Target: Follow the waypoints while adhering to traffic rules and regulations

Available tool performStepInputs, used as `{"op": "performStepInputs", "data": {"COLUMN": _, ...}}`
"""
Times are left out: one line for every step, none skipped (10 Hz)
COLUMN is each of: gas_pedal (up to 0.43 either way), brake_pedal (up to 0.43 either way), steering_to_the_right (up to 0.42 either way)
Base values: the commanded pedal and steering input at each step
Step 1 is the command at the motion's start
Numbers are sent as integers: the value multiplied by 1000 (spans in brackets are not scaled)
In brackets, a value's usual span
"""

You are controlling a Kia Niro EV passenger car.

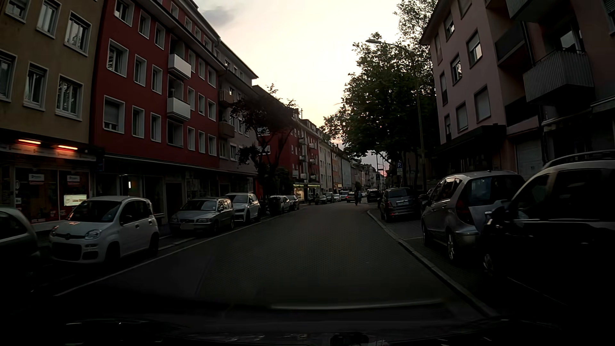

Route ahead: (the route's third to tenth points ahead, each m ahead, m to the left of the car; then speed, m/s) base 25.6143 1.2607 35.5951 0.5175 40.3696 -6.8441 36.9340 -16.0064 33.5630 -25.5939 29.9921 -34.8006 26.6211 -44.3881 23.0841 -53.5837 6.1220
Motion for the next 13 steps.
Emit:
{"op": "performStepInputs", "data": {"gas_pedal": 0, "brake_pedal": 0, "steering_to_the_right": 20}}
{"op": "performStepInputs", "data": {"gas_pedal": 0, "brake_pedal": 0, "steering_to_the_right": 18}}
{"op": "performStepInputs", "data": {"gas_pedal": 0, "brake_pedal": 0, "steering_to_the_right": 17}}
{"op": "performStepInputs", "data": {"gas_pedal": 0, "brake_pedal": 0, "steering_to_the_right": 18}}
{"op": "performStepInputs", "data": {"gas_pedal": 0, "brake_pedal": 0, "steering_to_the_right": 18}}
{"op": "performStepInputs", "data": {"gas_pedal": 0, "brake_pedal": 0, "steering_to_the_right": 18}}
{"op": "performStepInputs", "data": {"gas_pedal": 0, "brake_pedal": 0, "steering_to_the_right": 18}}
{"op": "performStepInputs", "data": {"gas_pedal": 0, "brake_pedal": 0, "steering_to_the_right": 19}}
{"op": "performStepInputs", "data": {"gas_pedal": 0, "brake_pedal": 0, "steering_to_the_right": 19}}
{"op": "performStepInputs", "data": {"gas_pedal": 0, "brake_pedal": 0, "steering_to_the_right": 15}}
{"op": "performStepInputs", "data": {"gas_pedal": 0, "brake_pedal": 0, "steering_to_the_right": 15}}
{"op": "performStepInputs", "data": {"gas_pedal": 0, "brake_pedal": 0, "steering_to_the_right": 15}}
{"op": "performStepInputs", "data": {"gas_pedal": 0, "brake_pedal": 0, "steering_to_the_right": 16}}
